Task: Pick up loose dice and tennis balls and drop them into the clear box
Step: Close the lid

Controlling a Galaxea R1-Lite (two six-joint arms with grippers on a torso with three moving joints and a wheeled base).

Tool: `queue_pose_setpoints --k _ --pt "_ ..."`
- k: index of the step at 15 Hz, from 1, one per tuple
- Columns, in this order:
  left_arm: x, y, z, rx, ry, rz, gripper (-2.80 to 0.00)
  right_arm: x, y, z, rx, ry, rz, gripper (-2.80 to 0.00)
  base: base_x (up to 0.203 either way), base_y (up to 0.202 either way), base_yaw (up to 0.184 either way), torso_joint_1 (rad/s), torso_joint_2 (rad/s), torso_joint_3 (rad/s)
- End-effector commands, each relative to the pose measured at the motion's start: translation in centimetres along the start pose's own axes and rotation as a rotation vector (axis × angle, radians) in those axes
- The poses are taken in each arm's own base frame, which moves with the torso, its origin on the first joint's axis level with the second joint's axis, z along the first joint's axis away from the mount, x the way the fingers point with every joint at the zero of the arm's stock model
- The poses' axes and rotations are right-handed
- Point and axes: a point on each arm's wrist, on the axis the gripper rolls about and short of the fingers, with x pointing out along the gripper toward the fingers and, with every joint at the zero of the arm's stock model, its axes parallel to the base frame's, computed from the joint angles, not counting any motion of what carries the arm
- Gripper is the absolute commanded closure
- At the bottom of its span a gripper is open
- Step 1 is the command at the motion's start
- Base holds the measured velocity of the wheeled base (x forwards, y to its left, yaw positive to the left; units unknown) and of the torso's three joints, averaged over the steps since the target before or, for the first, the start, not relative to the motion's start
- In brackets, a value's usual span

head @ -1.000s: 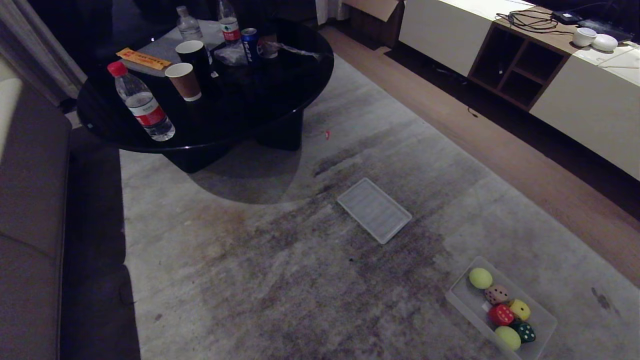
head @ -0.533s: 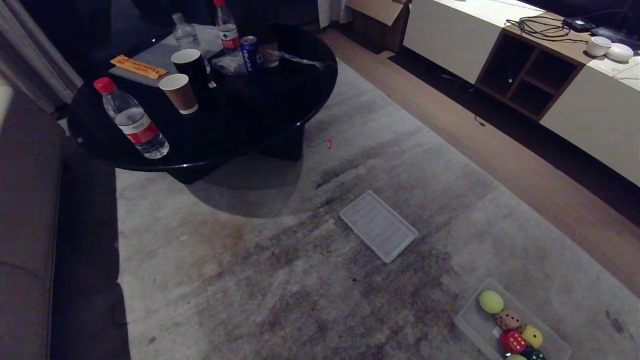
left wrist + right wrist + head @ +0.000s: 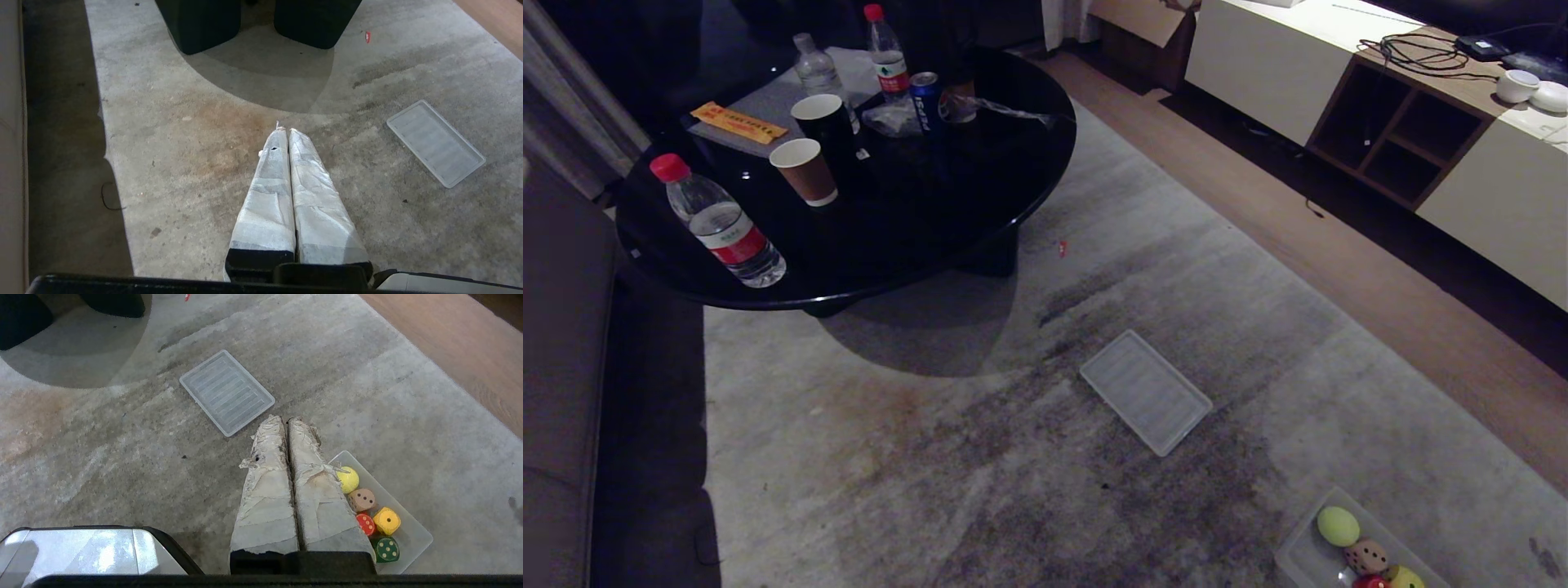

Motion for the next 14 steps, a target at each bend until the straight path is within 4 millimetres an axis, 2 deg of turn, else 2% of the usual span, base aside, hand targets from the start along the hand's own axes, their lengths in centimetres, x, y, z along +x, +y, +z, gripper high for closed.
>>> queue_pose_setpoints --k 1,6,14 --pt "0.02 0.00 -0.04 -0.002 0.002 0.001 0.00 0.01 0.00 0.00 0.000 0.002 0.001 0.00 0.000 0.000 0.000 0.000 0.00 0.000" --pt "0.02 0.01 -0.02 -0.004 0.001 0.003 0.00 0.01 0.00 0.00 0.000 0.002 -0.001 0.00 0.000 0.000 0.000 0.001 0.00 -0.027" --pt "0.02 0.01 -0.02 -0.007 0.001 0.003 0.00 0.01 0.00 0.00 0.000 0.002 -0.001 0.00 0.000 0.000 0.000 0.001 0.00 -0.194"
